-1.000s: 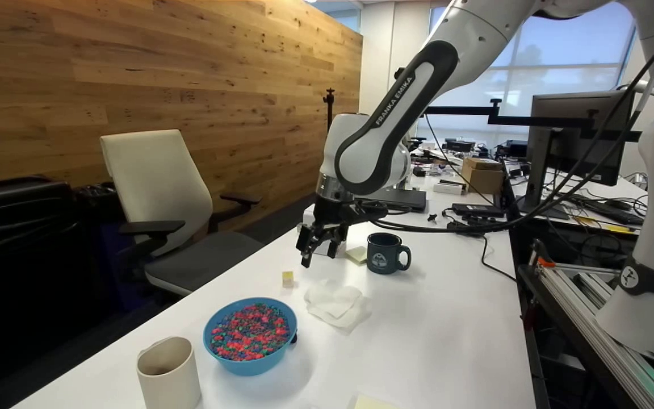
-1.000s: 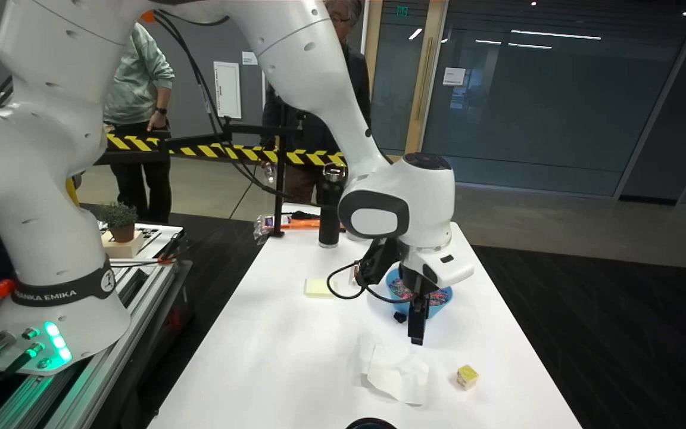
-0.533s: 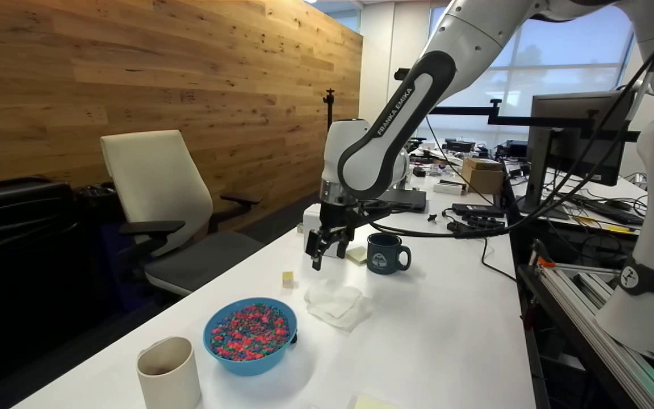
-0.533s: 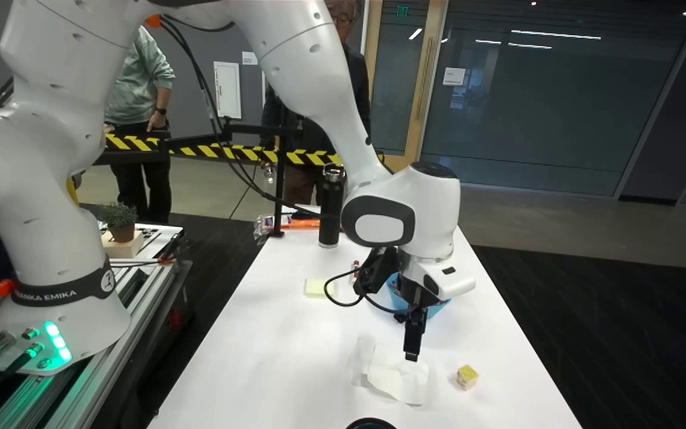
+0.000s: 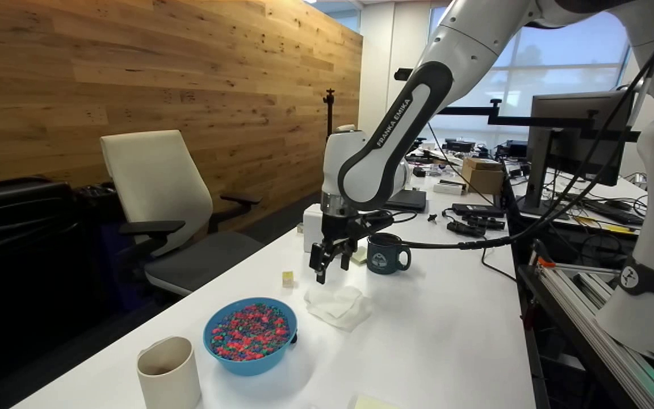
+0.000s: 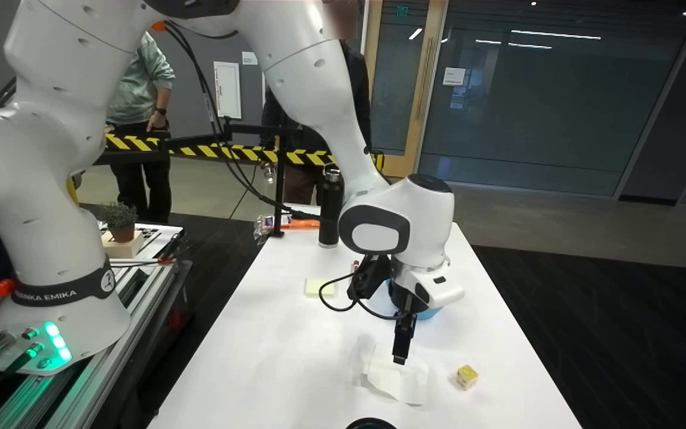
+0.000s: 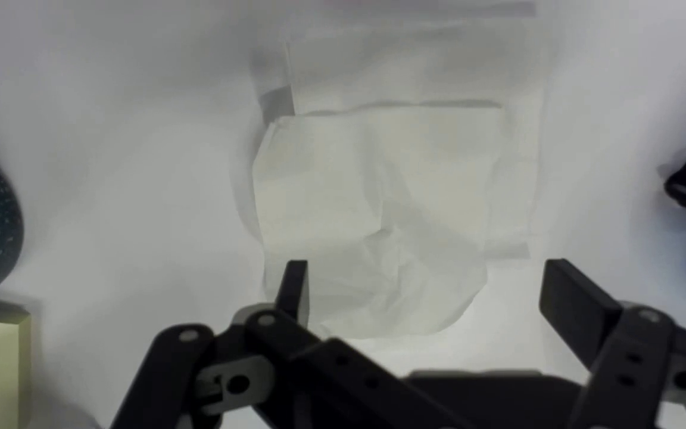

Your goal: Use the white napkin to wipe the counter.

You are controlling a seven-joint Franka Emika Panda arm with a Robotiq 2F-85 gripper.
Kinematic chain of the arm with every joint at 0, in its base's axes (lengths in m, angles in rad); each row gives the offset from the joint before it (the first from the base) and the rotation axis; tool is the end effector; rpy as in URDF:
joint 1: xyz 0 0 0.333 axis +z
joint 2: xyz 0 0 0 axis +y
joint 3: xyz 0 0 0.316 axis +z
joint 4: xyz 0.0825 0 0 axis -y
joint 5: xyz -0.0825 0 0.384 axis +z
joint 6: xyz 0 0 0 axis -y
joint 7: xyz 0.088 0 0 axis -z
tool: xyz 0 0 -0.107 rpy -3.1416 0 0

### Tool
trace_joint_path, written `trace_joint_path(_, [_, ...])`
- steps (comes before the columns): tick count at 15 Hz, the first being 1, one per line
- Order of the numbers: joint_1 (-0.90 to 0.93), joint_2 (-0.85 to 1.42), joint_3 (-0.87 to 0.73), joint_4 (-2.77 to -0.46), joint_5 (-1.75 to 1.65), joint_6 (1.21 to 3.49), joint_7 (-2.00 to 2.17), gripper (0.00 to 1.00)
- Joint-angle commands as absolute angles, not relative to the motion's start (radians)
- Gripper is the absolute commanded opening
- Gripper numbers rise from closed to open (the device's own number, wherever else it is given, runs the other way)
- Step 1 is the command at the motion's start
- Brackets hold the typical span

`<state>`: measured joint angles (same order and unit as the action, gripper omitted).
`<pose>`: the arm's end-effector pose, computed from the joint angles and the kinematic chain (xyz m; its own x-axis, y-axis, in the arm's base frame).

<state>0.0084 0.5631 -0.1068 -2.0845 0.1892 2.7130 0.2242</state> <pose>0.5845 -0.0648 0.1581 0.8876 -0.4566 0.0606 -0.4543 -0.8896 -0.0482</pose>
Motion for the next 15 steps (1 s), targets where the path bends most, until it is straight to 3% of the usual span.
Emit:
trace_joint_path(1, [-0.02,0.586,-0.062,-2.063,0.205,2.697,0.222,1.0])
trace_joint_path(15, [-0.03,0.679,-0.12,-1.966,0.161,2.72,0.232,1.0])
